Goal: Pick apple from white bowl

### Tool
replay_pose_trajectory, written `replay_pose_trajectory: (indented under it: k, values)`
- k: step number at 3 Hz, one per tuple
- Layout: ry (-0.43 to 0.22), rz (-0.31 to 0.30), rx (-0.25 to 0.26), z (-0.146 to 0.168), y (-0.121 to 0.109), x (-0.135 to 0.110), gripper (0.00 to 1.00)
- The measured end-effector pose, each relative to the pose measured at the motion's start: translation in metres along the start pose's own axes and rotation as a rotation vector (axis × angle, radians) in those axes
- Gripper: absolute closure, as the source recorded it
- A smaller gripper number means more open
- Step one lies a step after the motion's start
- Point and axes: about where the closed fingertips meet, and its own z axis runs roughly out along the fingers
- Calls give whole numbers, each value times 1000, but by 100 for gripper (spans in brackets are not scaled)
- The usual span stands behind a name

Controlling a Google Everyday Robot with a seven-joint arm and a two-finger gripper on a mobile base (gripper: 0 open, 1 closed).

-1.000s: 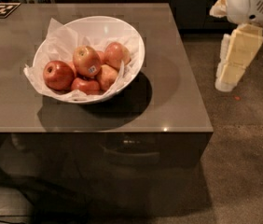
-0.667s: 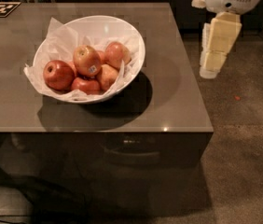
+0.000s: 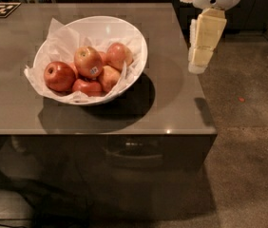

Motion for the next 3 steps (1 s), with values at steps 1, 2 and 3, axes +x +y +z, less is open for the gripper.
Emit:
replay_pose_trajectory:
  k: [1, 2, 3]
  values:
    - [-35, -17, 15, 4, -19, -20, 0]
    - [-67, -73, 27, -2, -31, -55, 0]
    - [-114, -147, 0, -5, -25, -102, 0]
